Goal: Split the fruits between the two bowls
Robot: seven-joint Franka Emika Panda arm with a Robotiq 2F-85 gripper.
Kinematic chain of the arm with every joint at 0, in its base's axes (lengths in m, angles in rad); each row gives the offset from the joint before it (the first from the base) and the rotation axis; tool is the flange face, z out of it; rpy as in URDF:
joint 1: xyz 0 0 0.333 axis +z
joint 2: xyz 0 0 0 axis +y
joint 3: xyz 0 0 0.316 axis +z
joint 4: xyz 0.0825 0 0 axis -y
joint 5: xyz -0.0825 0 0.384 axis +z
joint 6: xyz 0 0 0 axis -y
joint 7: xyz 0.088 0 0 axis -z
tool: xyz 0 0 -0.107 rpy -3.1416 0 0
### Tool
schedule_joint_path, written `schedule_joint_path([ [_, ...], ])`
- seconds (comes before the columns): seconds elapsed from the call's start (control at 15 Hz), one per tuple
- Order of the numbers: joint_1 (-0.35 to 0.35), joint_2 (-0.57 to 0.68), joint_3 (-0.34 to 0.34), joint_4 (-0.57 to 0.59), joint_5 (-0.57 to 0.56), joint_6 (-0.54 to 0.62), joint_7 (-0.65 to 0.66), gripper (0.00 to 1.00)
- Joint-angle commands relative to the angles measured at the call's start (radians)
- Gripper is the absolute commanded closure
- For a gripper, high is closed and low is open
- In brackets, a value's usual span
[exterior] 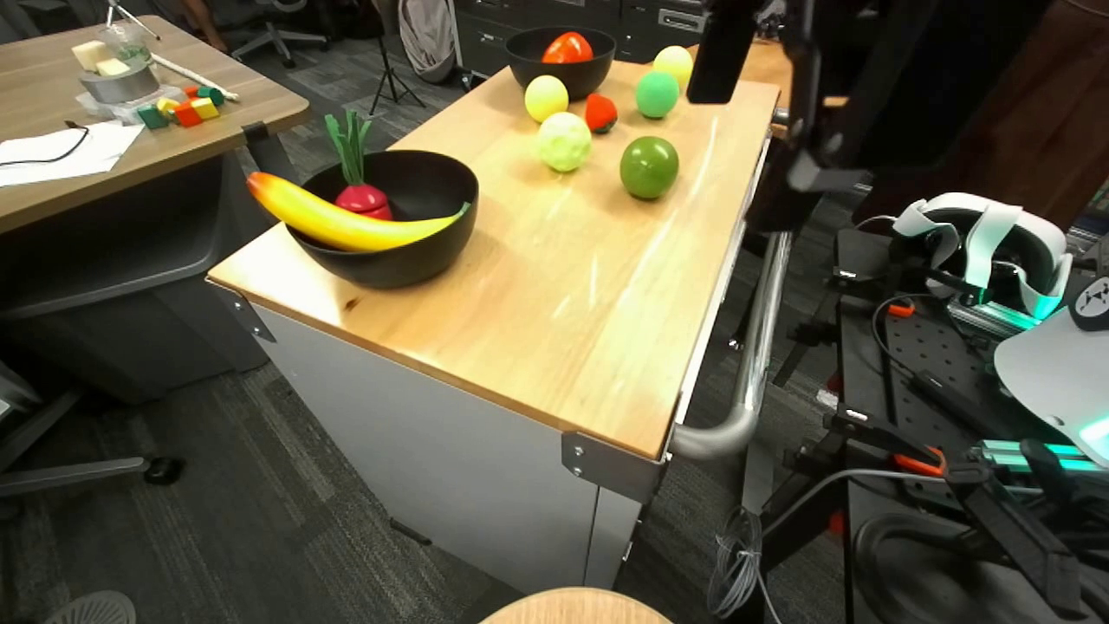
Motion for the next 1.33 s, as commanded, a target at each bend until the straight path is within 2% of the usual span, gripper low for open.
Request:
schedule_joint_path([
  [0.0, 0.009, -0.058, -0.127, 0.043, -0.062, -0.210, -0.241, 0.00],
  [0.13, -0.006, -0.098, -0.217, 0.054, -0.050, -0.263, -0.365, 0.00],
  [0.2, -0.020, -0.118, -0.257, 0.060, -0.045, -0.270, -0.387, 0.00],
  [0.4, -0.092, -0.126, -0.380, 0.097, -0.022, -0.219, -0.358, 0.00],
  [0.53, -0.125, -0.121, -0.429, 0.116, -0.001, -0.180, -0.331, 0.00],
  [0.6, -0.135, -0.103, -0.438, 0.125, 0.016, -0.137, -0.308, 0.00],
  [0.67, -0.129, -0.121, -0.425, 0.099, -0.015, -0.185, -0.346, 0.00],
  [0.8, -0.146, -0.114, -0.443, 0.106, 0.002, -0.155, -0.344, 0.00],
  [1.07, -0.145, -0.107, -0.433, 0.106, 0.004, -0.148, -0.324, 0.00],
  [1.13, -0.140, -0.103, -0.441, 0.088, 0.015, -0.077, -0.342, 0.00],
  [1.27, -0.154, -0.067, -0.451, 0.086, 0.006, -0.030, -0.332, 0.00],
])
